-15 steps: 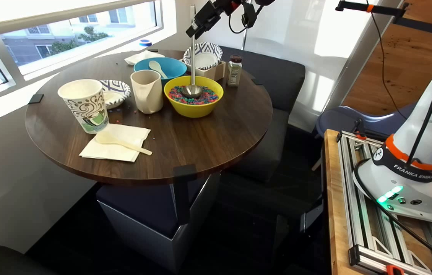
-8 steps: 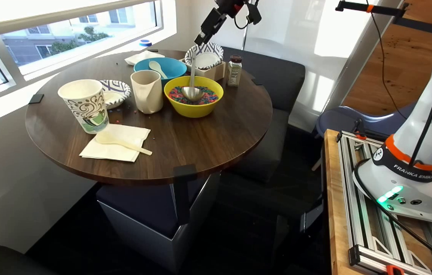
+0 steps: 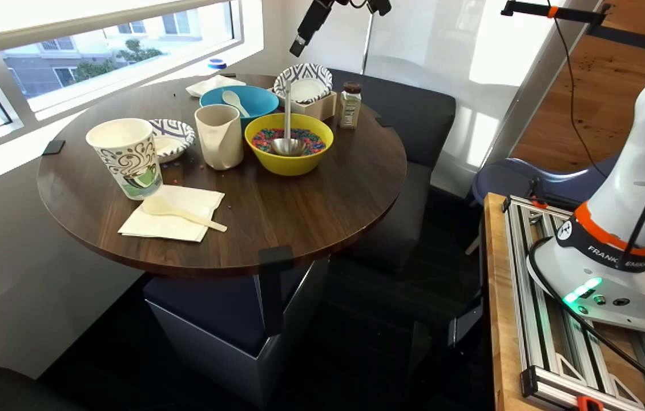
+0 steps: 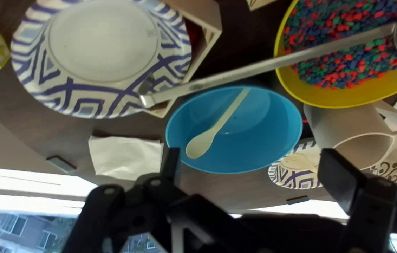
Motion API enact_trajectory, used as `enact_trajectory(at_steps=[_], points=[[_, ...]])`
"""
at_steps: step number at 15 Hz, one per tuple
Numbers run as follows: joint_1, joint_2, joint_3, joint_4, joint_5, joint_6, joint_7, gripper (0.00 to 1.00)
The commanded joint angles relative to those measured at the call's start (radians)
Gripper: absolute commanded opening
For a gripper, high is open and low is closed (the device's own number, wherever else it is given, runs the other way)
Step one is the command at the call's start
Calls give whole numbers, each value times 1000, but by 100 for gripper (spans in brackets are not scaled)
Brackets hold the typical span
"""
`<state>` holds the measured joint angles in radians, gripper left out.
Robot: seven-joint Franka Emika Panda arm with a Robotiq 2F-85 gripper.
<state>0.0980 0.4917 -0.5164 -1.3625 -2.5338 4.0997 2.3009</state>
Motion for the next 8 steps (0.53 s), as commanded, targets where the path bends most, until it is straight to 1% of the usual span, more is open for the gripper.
enact_trajectory(at_steps=[1,3,4,6,7,8], points=[[237,45,-275,95,9,17,-22,100],[368,61,-425,141,19,62,-4,100],[446,51,-500,142,22,103,14,100],[530,42,-568,173,25,169,21,100],[615,10,-614,99,25,134,5,100],[671,-6,-645,73,25,124,4,100]])
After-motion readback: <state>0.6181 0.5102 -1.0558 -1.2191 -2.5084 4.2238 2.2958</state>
